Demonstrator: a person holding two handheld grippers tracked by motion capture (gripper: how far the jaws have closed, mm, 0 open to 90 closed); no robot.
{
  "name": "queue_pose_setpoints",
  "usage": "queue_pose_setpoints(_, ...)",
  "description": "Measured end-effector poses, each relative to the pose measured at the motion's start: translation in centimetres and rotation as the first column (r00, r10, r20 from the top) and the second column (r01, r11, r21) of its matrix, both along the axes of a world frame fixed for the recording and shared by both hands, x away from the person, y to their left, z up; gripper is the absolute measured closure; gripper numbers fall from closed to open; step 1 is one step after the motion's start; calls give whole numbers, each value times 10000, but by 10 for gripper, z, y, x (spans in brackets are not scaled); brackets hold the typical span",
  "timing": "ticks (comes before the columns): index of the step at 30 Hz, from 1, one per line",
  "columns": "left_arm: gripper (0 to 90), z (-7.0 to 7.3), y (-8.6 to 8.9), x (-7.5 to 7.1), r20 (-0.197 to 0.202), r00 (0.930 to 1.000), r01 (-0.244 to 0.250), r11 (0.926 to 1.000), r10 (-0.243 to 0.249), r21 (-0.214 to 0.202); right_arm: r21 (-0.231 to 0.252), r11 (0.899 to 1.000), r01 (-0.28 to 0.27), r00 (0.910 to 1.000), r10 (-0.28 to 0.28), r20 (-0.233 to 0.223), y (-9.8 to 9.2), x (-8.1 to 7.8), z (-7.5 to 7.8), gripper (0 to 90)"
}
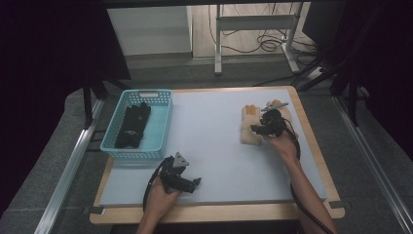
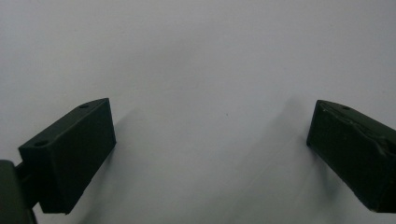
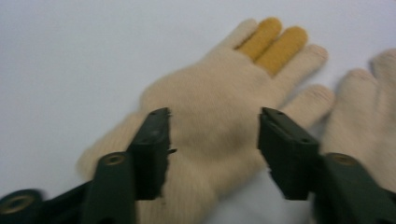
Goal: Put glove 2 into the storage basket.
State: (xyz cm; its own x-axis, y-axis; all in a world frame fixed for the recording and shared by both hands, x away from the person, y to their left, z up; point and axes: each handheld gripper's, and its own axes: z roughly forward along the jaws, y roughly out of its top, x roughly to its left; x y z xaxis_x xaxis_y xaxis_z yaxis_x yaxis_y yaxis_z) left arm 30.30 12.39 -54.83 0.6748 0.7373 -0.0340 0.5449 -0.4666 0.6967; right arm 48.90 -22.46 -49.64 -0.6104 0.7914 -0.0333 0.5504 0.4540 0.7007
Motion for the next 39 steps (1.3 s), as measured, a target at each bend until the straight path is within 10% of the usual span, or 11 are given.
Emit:
queue_pose_setpoints(8,15,0,0,0,4,10000,-1,10000,1,-2,-419,9989,205,9998,-206,-22,17,18,-15,209)
queue_pose_setpoints(22,15,0,0,0,4,10000,0,10000,0,-2,709,9971,-269,9938,343,-1056,13,15,-17,563)
queue_pose_setpoints(39,16,0,0,0,-1,10000,-31,10000,31,-24,1699,9590,-2269,9644,2456,-982,60,-70,1,624)
